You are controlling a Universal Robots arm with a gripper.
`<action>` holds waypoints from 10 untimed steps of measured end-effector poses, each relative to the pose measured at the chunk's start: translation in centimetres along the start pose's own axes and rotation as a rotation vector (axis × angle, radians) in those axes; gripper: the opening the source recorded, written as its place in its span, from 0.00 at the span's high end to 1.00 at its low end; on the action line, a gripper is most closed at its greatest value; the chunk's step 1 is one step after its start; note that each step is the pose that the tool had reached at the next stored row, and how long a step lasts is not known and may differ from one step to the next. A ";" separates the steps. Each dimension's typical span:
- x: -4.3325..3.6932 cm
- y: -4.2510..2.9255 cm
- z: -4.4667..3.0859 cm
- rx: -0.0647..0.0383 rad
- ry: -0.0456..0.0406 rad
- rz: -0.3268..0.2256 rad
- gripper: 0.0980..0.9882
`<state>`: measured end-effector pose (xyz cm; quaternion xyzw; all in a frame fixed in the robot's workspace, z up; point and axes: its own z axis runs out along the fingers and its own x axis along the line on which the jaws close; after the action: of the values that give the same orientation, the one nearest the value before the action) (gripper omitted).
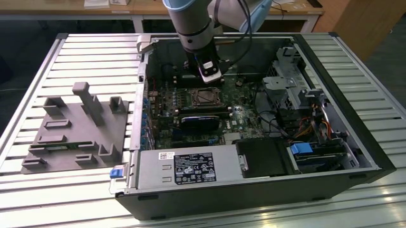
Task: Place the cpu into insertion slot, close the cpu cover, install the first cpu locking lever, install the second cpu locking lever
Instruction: 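Install the first cpu locking lever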
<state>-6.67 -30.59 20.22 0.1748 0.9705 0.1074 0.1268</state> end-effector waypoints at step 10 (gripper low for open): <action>-0.27 0.21 -0.36 0.099 -0.0080 -0.025 1.00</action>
<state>-6.45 -30.56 20.67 0.1692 0.9762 0.0568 0.1232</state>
